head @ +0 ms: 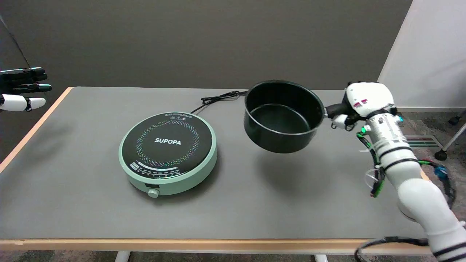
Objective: Place the soup pot onto the table.
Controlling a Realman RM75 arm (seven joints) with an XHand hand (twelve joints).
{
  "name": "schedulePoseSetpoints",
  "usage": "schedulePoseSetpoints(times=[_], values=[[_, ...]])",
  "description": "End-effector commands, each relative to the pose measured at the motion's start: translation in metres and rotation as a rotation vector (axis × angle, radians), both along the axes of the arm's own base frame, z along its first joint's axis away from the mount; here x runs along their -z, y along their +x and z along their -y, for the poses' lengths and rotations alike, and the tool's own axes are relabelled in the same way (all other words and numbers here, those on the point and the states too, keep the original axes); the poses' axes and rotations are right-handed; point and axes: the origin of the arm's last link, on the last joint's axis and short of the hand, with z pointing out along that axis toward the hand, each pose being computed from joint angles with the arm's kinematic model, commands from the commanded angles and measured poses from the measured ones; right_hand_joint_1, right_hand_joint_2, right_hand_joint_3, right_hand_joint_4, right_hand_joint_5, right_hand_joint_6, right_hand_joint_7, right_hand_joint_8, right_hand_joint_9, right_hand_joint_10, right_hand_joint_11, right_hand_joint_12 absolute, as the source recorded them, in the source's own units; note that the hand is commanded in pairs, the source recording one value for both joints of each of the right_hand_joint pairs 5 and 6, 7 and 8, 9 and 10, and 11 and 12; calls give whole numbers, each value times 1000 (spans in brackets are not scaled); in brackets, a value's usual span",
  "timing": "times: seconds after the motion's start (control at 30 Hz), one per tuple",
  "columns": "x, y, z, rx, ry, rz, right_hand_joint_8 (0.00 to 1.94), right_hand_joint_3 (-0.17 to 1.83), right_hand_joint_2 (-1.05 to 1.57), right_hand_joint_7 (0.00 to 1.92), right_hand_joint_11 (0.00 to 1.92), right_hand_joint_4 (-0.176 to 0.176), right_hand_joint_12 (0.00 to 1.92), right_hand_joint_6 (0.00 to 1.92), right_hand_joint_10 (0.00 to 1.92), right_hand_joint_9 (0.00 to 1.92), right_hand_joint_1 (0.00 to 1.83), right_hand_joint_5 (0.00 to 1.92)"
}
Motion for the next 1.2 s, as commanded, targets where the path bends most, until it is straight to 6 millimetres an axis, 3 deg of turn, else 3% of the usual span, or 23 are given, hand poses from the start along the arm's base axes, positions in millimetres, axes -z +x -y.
schedulePoseSetpoints(times=[0.03, 0.2, 0.33, 0.47, 0.7, 1.2], values=[[-40, -1, -68, 15, -66, 29, 1920, 794, 1081, 1920, 1920, -20, 1920, 1920, 1920, 1920, 800, 1920], [-57, -8, -79, 21, -132, 12, 1920, 797, 1074, 1920, 1920, -20, 1920, 1920, 1920, 1920, 800, 1920], [-75, -26, -85, 70, -188, 18, 1920, 796, 1070, 1920, 1920, -20, 1920, 1920, 1920, 1920, 800, 1920], [-79, -32, -88, 78, -209, 17, 1920, 796, 1067, 1920, 1920, -20, 1920, 1920, 1920, 1920, 801, 1920], [-70, -38, -94, 102, -206, -105, 1920, 806, 1052, 1920, 1920, -20, 1920, 1920, 1920, 1920, 798, 1920], [-58, -63, -117, 83, -225, -38, 1920, 811, 1033, 1920, 1920, -20, 1920, 1920, 1920, 1920, 798, 1920]])
